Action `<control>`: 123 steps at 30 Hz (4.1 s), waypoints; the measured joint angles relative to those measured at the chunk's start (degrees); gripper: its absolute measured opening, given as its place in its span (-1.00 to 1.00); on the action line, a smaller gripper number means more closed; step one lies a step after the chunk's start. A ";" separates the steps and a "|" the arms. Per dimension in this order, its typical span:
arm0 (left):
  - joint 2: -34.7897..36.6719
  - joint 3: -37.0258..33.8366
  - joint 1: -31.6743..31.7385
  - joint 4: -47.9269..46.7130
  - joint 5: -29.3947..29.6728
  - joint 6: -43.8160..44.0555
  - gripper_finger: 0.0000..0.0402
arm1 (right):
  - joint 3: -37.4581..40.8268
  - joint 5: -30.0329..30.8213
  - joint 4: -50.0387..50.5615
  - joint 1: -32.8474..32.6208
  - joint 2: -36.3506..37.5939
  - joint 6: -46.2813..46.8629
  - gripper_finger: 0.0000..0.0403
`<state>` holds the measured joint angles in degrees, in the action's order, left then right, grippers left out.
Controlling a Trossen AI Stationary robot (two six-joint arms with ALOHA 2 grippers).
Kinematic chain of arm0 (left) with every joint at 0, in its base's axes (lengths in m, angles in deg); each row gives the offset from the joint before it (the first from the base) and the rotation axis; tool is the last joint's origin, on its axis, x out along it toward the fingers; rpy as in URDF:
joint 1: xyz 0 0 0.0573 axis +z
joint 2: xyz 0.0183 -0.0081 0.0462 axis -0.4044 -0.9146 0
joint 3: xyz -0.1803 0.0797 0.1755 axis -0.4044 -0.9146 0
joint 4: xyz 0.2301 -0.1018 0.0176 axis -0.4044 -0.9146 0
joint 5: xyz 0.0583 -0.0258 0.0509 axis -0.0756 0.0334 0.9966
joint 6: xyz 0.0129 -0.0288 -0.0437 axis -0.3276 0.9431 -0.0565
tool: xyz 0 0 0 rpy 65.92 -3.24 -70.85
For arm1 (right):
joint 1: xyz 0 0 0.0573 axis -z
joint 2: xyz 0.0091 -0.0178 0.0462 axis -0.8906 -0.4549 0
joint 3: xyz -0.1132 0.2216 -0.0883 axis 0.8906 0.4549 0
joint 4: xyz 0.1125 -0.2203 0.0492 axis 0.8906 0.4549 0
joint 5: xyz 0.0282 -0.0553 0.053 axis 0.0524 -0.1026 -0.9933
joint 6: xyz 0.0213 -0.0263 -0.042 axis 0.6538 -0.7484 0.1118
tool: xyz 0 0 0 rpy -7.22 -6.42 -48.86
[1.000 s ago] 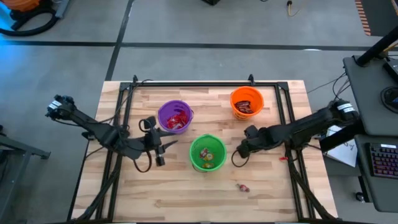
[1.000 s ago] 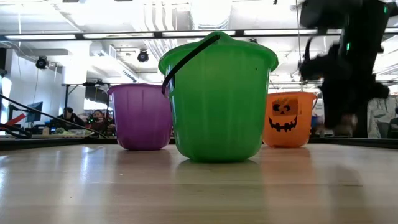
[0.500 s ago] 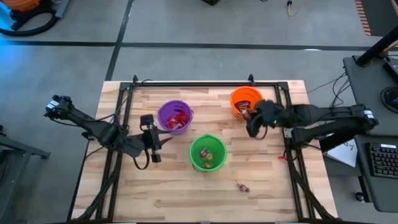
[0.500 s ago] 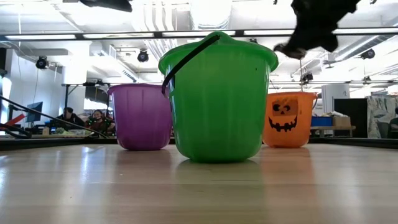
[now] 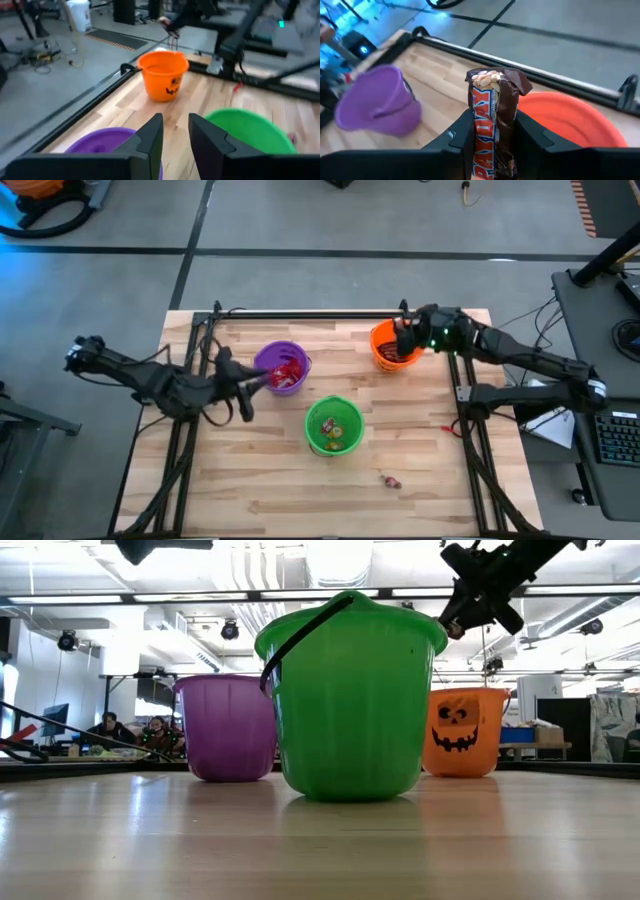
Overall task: Organize candy in baskets
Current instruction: Put the brown chocolate bar into the orange bucket, then put the pink candy into the green bucket
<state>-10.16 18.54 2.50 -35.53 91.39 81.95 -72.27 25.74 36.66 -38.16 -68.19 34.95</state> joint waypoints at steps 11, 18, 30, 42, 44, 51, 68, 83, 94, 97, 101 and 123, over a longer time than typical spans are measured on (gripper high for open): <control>9.69 -7.84 7.02 -0.48 0.00 21.19 -0.61 | -4.99 -11.44 3.75 6.11 -4.34 21.78 -0.53; 10.85 -11.54 7.88 -0.52 -2.02 20.69 -0.61 | -6.84 -18.68 7.21 6.18 -7.66 30.23 -0.53; 14.11 -8.93 15.52 -0.02 -1.70 19.44 -0.61 | -12.25 -19.30 10.30 9.71 -15.67 15.53 -0.53; 13.31 -8.93 28.35 3.87 -1.47 19.72 -0.61 | -12.62 -19.16 15.07 12.27 -19.89 0.56 -0.53; 13.21 -8.93 30.40 4.76 -1.45 19.92 -0.61 | -12.04 -19.09 17.84 12.39 -19.83 -0.02 -0.53; 11.11 -8.93 36.18 9.00 -1.39 18.94 -0.61 | -11.66 -14.90 21.24 12.39 -19.79 -4.50 -0.53; 6.99 -8.93 39.09 15.69 -1.55 17.45 -0.61 | -11.64 -8.17 21.57 12.37 -19.72 -13.00 -0.53; 6.91 -8.93 39.07 16.00 -2.05 17.43 -0.61 | -11.62 -8.19 21.70 12.39 -19.72 -12.43 -0.14; 6.91 -8.93 39.02 15.93 -15.98 15.79 -0.61 | -19.44 -14.97 25.14 12.37 -19.55 -9.85 0.20; 6.91 -8.93 39.00 15.93 -18.89 13.82 -0.61 | -23.42 -22.12 26.30 12.06 -19.55 -8.21 0.21; 6.92 -8.93 39.02 15.94 -20.11 9.50 -0.61 | -27.84 -29.84 28.59 10.03 -19.50 -6.12 0.19; 6.87 -9.81 33.34 20.22 -36.65 -10.99 -0.61 | -35.07 -20.12 55.56 -13.66 -17.30 -5.13 0.11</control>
<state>-3.29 8.73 35.84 -15.31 54.73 70.96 -107.34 5.61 92.23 -51.82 -85.49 29.82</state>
